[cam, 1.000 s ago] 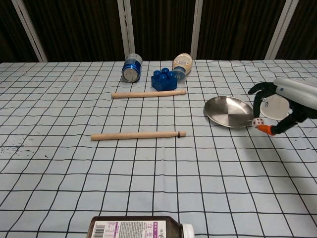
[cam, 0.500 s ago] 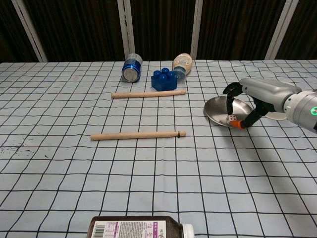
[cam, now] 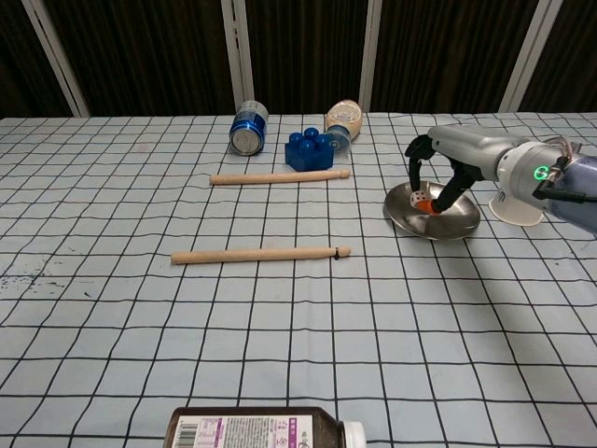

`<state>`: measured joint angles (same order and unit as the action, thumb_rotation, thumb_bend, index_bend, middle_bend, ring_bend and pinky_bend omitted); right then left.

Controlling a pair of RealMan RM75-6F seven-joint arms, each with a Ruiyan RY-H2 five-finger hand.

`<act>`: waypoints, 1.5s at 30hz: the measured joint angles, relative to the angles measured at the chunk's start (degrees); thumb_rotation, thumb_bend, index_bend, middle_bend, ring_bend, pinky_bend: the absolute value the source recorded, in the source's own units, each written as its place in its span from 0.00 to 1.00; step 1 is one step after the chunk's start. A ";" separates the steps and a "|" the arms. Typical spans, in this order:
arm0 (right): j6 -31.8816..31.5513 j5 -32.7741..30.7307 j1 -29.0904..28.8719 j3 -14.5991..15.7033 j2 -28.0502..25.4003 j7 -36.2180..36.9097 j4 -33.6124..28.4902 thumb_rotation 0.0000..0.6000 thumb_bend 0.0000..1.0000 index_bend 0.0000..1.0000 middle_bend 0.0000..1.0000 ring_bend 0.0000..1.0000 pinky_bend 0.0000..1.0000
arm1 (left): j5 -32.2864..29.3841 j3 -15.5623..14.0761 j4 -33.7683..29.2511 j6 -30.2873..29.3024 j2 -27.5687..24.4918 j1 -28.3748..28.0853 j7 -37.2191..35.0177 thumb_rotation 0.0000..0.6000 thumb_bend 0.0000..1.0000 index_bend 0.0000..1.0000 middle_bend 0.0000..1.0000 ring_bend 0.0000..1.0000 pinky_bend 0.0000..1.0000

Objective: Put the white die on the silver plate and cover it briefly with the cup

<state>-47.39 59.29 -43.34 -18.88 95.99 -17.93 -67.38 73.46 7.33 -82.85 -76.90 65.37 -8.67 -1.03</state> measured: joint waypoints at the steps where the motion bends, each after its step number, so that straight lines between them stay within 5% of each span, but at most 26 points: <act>1: 0.11 -0.08 -0.12 0.03 -0.04 -0.07 0.30 1.00 0.50 0.61 0.17 0.18 0.00 | -0.01 0.00 0.02 0.06 0.00 -0.03 0.02 1.00 0.22 0.13 0.00 0.00 0.06; 15: 2.75 -2.47 -1.82 0.82 0.14 1.35 5.87 1.00 0.50 0.60 0.17 0.18 0.00 | -0.28 -0.16 -0.16 0.29 0.42 -0.21 1.57 1.00 0.22 0.13 0.00 0.00 0.06; 17: 3.13 -2.68 -2.08 1.02 0.40 1.55 6.59 1.00 0.48 0.52 0.17 0.18 0.00 | -0.39 -0.09 -0.16 0.24 0.43 -0.18 1.57 1.00 0.22 0.13 0.00 0.00 0.06; 21: 3.86 -3.67 -2.42 1.42 0.69 1.29 7.23 1.00 0.25 0.27 0.16 0.17 0.00 | -0.50 -0.03 -0.08 0.36 0.46 -0.24 1.57 1.00 0.22 0.13 0.00 0.00 0.06; 26: 4.28 -5.70 -2.95 1.55 0.97 0.06 7.54 1.00 0.09 0.13 0.14 0.16 0.00 | -0.46 -0.07 -0.07 0.45 0.48 -0.28 1.62 1.00 0.22 0.13 0.00 0.00 0.06; 37: 3.35 -7.15 -3.16 1.89 0.66 -1.46 7.17 1.00 0.07 0.08 0.13 0.15 0.00 | -0.62 -0.03 0.06 0.55 0.48 -0.30 1.63 1.00 0.22 0.13 0.00 0.00 0.06; 45: 0.47 -7.68 -1.23 2.15 -6.45 -3.25 0.81 1.00 0.07 0.08 0.13 0.15 0.00 | -0.09 -0.32 -0.26 0.50 0.55 -0.35 1.92 1.00 0.22 0.14 0.00 0.00 0.06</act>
<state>-46.92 51.61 -44.57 -16.73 89.54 -21.19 -66.57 73.37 7.00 -83.10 -76.40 65.92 -9.02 0.89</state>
